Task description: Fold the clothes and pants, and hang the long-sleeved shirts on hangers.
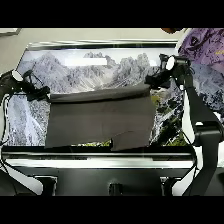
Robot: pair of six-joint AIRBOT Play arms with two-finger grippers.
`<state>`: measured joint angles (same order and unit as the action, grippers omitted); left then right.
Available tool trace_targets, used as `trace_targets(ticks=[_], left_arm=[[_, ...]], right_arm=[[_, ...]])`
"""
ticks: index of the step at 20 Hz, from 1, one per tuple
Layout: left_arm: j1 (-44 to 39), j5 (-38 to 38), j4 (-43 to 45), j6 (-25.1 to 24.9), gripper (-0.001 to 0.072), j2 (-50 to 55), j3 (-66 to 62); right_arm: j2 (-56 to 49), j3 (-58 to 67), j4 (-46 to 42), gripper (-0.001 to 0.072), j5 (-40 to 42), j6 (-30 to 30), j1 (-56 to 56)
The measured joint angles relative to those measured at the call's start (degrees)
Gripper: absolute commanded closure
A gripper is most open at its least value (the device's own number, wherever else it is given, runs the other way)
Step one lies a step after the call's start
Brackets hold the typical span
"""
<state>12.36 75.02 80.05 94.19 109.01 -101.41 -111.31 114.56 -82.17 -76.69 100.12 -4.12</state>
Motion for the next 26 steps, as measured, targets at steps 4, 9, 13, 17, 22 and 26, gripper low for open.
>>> trace_targets(ticks=[4,9,13,17,22,26], left_arm=[[-0.2,5.9,0.0,0.3,0.0692,1.2,0.0],[-0.6,8.4,0.0,0.3,0.0679,2.8,0.0],[-1.0,8.4,0.1,0.3,0.0264,3.4,0.0],[-1.2,7.3,0.0,1.4,0.0144,3.3,-0.7],[1.4,8.0,1.2,2.0,0.0146,-1.5,-4.8],[8.1,10.3,1.8,2.2,0.0149,-10.1,-0.4]], right_arm=[[-1.6,0.0,-0.3,0.0677,-5.3,0.0,0.0],[-4.1,0.0,0.8,0.0677,-8.5,0.0,0.0],[-5.5,0.0,2.3,0.0608,-9.5,0.0,0.0],[-5.9,-0.1,4.5,0.0263,-9.9,0.2,0.0],[-1.7,-0.1,7.0,0.0213,-13.2,-3.0,1.8],[6.8,-4.4,12.8,0.0232,-16.3,-9.1,10.8]])
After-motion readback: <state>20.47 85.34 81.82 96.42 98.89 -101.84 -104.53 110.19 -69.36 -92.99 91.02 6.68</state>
